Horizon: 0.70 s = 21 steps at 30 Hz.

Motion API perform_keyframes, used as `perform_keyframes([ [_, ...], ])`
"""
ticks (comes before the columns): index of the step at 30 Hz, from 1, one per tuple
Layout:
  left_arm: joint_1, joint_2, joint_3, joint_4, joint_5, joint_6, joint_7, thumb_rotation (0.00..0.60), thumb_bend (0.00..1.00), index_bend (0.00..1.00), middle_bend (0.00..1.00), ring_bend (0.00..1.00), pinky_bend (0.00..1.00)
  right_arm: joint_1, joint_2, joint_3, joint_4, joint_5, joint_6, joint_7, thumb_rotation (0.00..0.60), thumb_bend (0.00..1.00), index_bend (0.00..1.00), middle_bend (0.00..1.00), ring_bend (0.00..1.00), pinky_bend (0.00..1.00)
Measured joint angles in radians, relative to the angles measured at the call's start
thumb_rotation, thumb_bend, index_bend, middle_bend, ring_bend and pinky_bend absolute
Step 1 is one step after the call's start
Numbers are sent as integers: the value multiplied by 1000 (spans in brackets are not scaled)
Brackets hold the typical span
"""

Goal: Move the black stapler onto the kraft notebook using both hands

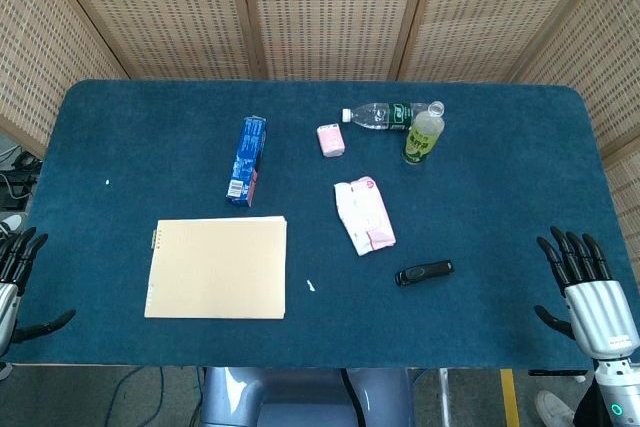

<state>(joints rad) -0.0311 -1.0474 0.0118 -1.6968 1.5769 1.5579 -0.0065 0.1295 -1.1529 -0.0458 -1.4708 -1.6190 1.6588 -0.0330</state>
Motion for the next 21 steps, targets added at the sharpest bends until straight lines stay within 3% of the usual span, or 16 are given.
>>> perform_keyframes([
  [12,-3,2,-3,-1,-6,-12,-4,600,0,0,0,0,0,34,-5,15,14,-28,-53,115,600,0,0,4,0,0],
  [18,-17,-9,-12,-7,-32,-45,28,600,0,0,0,0,0,141,-7,23,23,-59,-221,141,600,0,8,42,30,93],
  [21,-22,-13,-15,-12,-40,-56,47,600,0,0,0,0,0,202,-13,24,16,-63,-339,152,600,0,89,98,91,152],
])
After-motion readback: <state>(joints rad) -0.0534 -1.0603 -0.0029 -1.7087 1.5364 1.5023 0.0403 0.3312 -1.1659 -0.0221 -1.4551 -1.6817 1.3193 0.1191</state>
